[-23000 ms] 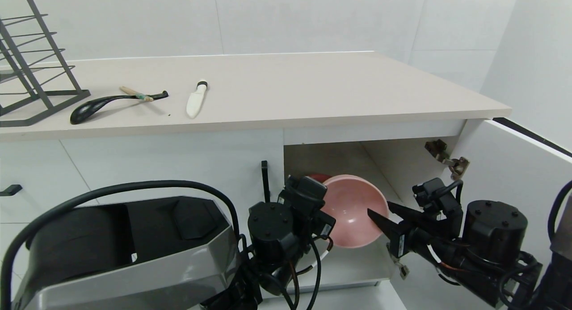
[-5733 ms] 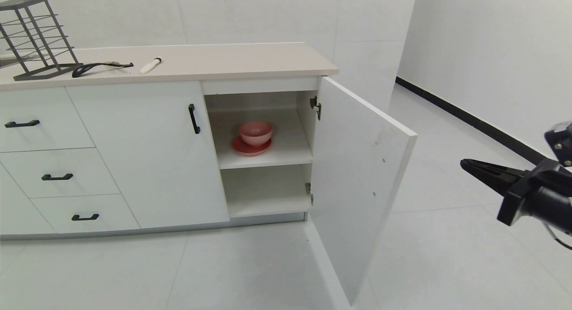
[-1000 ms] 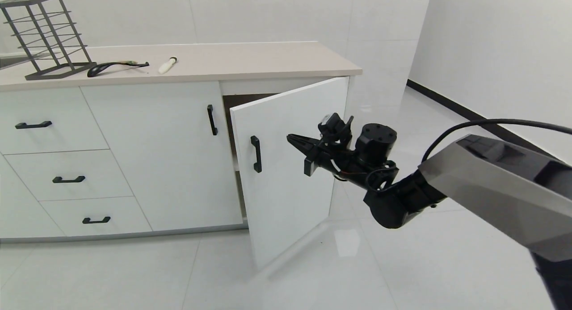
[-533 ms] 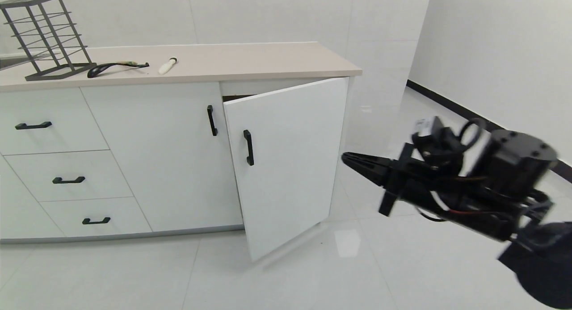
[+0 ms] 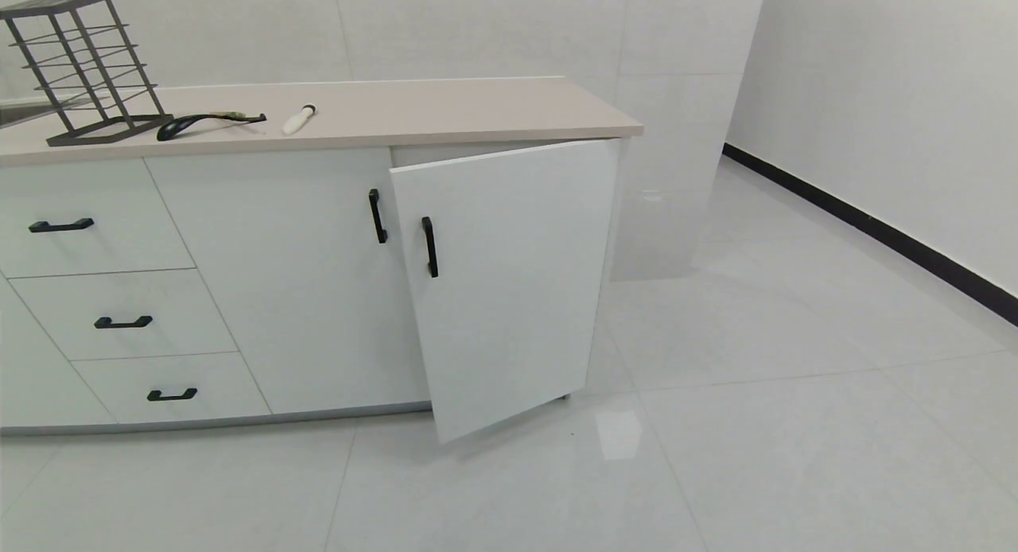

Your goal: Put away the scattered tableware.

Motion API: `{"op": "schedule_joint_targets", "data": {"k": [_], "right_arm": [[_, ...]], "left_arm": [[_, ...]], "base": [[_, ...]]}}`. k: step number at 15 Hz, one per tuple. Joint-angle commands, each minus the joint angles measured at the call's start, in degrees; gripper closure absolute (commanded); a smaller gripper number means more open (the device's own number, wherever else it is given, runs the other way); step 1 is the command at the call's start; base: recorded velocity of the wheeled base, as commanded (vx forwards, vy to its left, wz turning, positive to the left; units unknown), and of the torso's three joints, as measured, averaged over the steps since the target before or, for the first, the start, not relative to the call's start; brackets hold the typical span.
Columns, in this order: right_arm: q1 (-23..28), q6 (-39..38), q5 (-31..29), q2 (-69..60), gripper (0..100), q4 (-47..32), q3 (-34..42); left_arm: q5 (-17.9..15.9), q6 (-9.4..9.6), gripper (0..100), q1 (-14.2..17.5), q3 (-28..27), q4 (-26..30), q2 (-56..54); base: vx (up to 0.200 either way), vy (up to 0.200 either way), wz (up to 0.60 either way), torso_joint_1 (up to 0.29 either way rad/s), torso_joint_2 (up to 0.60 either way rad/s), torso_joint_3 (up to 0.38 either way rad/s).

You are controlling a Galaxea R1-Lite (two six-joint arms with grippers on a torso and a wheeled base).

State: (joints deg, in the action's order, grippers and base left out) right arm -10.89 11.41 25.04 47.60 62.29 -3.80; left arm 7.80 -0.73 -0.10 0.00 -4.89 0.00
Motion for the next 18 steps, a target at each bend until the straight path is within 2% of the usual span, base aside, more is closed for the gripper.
{"op": "schedule_joint_targets", "data": {"k": [1,5,7,10,12,15,16,17,18], "right_arm": [[10.9,0.9,0.4,-24.2,100,-12.6,3.5],[12.8,1.5,-1.5,-43.2,100,-34.5,3.7],[12.8,2.2,-4.0,-44.1,100,-36.6,3.7],[12.8,0.7,-13.7,-44.1,100,-51.5,3.8],[12.7,-2.6,-17.1,-44.1,100,-59.7,3.7],[12.7,-5.6,-19.8,-44.2,100,-60.1,3.6],[12.7,-6.4,-21.4,-44.1,100,-60.1,3.6],[12.7,-8.4,-25.8,-44.2,100,-60.5,3.6],[12.7,-9.1,-26.3,-44.1,100,-61.3,3.7]], "left_arm": [[0.9,-0.06,0,0.0,0.0,0.1,0.0],[1.2,-0.06,0,0.0,0.0,0.1,0.0],[1.2,-0.06,0,0.0,0.0,0.0,0.0],[1.1,0.03,0,0.0,0.0,0.0,0.0],[0.9,0.47,0,0.0,0.0,-0.1,0.0],[0.9,0.38,0,0.0,0.0,0.0,0.0],[0.8,0.38,0,0.0,0.0,0.0,0.0],[0.8,0.47,0,0.0,0.0,-0.1,0.0],[0.9,0.29,0,0.0,0.0,-0.1,0.0]], "base": [[0.000,0.000,0.00,0.000,0.00,0.000],[0.000,0.000,0.00,0.000,0.00,0.000],[0.000,0.000,0.00,0.000,0.00,0.000],[0.000,0.000,0.00,0.000,0.00,0.000],[0.000,0.000,0.00,0.000,0.00,0.000],[0.000,0.000,0.00,0.000,0.00,0.000],[0.000,0.000,0.00,0.000,0.00,0.000],[0.000,0.000,0.00,0.000,0.00,0.000],[0.000,0.000,0.00,0.000,0.00,0.000]]}}
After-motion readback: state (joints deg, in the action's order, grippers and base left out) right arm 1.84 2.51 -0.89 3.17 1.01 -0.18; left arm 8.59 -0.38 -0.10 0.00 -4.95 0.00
